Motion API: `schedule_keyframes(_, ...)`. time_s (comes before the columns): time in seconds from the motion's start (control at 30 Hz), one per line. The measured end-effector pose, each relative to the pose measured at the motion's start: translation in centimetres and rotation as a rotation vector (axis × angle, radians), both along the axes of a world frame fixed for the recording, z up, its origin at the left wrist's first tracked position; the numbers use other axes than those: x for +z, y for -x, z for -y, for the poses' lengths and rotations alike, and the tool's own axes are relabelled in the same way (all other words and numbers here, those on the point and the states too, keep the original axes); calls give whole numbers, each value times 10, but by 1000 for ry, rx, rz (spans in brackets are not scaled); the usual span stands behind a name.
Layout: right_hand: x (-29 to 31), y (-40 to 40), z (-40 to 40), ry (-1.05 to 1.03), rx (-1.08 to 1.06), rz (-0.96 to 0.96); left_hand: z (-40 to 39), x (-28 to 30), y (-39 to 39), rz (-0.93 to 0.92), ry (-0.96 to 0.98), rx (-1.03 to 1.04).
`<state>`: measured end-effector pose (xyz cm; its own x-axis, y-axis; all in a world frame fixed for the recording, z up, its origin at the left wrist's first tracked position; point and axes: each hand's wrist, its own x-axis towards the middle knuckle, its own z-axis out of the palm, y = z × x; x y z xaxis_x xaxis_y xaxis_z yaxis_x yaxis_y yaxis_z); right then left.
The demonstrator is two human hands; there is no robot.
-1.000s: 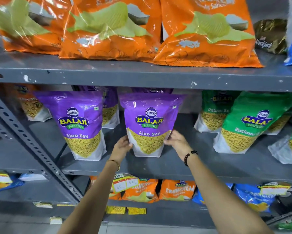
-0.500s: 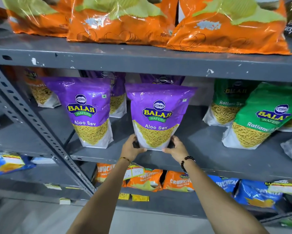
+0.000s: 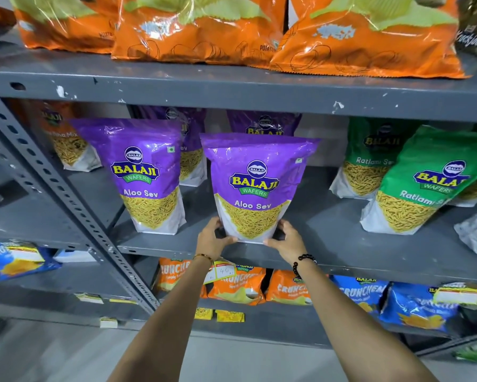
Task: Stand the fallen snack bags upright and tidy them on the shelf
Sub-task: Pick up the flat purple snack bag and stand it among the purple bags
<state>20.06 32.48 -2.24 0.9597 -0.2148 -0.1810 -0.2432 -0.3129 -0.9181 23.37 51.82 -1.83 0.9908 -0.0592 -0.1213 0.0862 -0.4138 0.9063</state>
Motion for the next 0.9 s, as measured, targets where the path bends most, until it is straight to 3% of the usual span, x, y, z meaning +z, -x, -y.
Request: schedule_keyframes(0.9,11,-1,-4,57,-10,-68,6,-5,-3,2,-52,-4)
